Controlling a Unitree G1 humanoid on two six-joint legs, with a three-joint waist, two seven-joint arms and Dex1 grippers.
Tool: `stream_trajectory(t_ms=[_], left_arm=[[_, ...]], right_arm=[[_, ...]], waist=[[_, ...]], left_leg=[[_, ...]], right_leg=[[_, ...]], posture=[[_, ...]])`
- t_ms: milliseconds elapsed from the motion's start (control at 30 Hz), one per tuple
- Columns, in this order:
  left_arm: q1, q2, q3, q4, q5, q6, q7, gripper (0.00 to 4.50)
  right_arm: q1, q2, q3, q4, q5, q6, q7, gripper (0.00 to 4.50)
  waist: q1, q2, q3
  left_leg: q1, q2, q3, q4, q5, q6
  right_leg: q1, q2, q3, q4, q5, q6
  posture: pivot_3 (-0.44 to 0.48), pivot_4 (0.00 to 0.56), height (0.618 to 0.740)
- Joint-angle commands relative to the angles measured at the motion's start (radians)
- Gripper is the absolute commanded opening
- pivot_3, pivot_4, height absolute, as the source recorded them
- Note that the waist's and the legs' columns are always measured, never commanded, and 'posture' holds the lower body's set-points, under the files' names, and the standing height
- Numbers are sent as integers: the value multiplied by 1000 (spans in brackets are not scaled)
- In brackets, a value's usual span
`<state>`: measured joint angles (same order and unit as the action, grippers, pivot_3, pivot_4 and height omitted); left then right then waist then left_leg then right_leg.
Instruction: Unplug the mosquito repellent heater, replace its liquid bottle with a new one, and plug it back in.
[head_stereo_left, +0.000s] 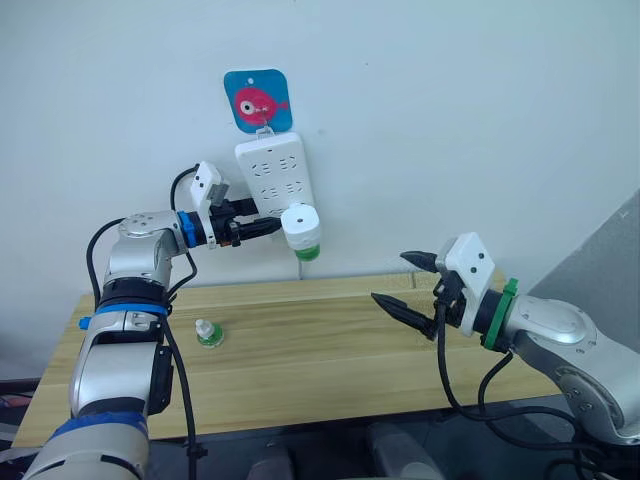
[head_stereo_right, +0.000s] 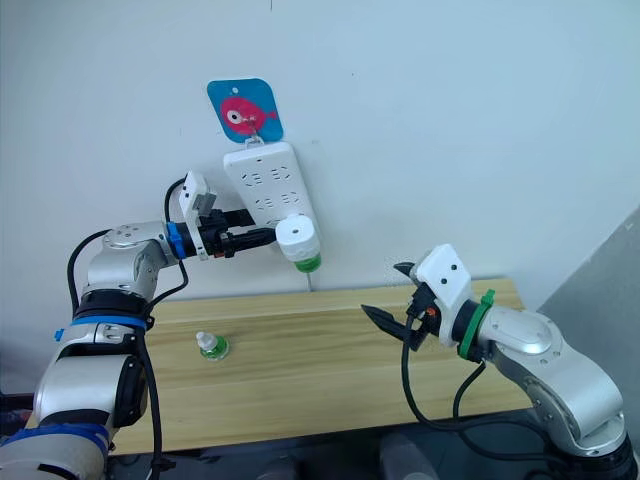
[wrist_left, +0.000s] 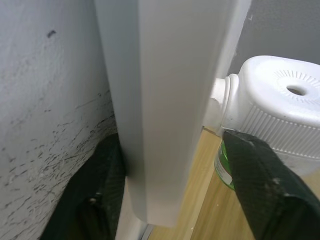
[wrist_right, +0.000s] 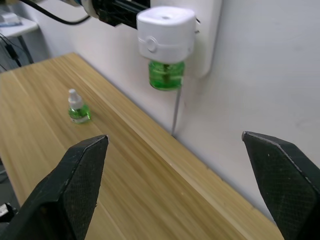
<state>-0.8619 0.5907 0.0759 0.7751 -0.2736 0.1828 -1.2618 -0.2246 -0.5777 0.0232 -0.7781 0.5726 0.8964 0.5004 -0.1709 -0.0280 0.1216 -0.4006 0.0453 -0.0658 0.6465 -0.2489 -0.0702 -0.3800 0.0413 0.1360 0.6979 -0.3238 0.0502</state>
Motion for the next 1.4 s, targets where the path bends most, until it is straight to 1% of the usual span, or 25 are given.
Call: stream_trajectory(t_ms=[33,100,133,233,300,400,467,600,733,833,1033,1233,1333,1400], left_arm=[[-31,-4,15,-45,-24,4,-14,1880],[-31,-9,17,-47,-24,11,-10,1323],[-30,-12,18,-50,-24,14,-7,1306],[-27,-17,21,-58,-24,21,4,1306],[-25,-19,23,-63,-23,22,10,1306],[-20,-20,25,-77,-23,29,18,1306],[-16,-20,26,-89,-23,32,23,1306],[-3,-19,27,-118,-25,40,32,1306],[8,-16,26,-137,-23,48,37,1306],[15,-15,25,-151,-23,57,39,1306],[18,-19,29,-164,-24,56,51,1305],[21,-22,31,-171,-26,57,57,1305],[22,-22,31,-171,-25,55,60,1305],[24,-22,31,-170,-21,48,65,1305]], right_arm=[[-52,28,-3,6,22,-27,0,4500],[-91,61,13,24,27,-22,-13,4500],[-110,78,25,33,22,-22,-21,4500],[-167,119,92,70,-37,-21,-61,4500],[-216,160,143,108,-83,-7,-113,4500],[-282,268,179,161,-143,19,-231,4500],[-312,323,201,183,-169,38,-278,4500],[-347,376,288,215,-258,59,-347,4500],[-359,436,304,242,-288,92,-385,4500],[-375,469,317,289,-336,81,-419,4500],[-407,556,320,410,-404,20,-457,4500],[-431,619,314,518,-436,-62,-448,4500],[-431,630,304,539,-449,-82,-443,3896],[-427,634,292,533,-453,-86,-442,3154]], waist=[[0,0,0],[0,0,0],[0,0,0],[0,0,0],[0,1,0],[0,1,1],[1,1,1],[1,2,1],[1,2,1],[0,3,2],[-1,3,2],[-1,3,2],[-1,3,2],[-1,4,2]], left_leg=[[0,0,0,0,0,0],[0,0,-1,0,0,0],[0,0,-1,1,0,0],[0,0,-3,0,0,0],[-1,0,-5,1,0,0],[-1,0,-7,1,0,0],[-2,0,-10,1,1,-1],[-3,0,-12,1,1,-1],[-4,-1,-14,1,1,-1],[-4,-1,-15,1,2,-3],[-4,-1,-15,1,3,-4],[-4,-1,-16,1,3,-4],[-4,-2,-16,1,3,-5],[-4,-2,-16,1,3,-5]], right_leg=[[0,0,0,0,0,0],[0,0,-1,0,0,0],[0,0,-1,0,0,0],[0,0,-3,1,0,0],[1,0,-5,1,0,0],[0,0,-7,1,0,-1],[0,0,-10,2,2,-5],[0,-1,-12,2,2,-6],[0,-2,-14,2,2,-6],[0,-2,-15,3,3,-6],[0,-2,-15,5,3,-6],[0,-2,-16,6,3,-7],[0,-2,-16,6,3,-7],[0,-2,-17,7,3,-7]], posture=[[-204,101,724],[-203,100,724],[-203,100,724],[-203,101,724],[-206,102,724],[-205,101,724],[-200,100,724],[-195,101,724],[-192,102,724],[-189,101,724],[-181,102,724],[-170,100,724],[-168,100,724],[-170,99,724]])
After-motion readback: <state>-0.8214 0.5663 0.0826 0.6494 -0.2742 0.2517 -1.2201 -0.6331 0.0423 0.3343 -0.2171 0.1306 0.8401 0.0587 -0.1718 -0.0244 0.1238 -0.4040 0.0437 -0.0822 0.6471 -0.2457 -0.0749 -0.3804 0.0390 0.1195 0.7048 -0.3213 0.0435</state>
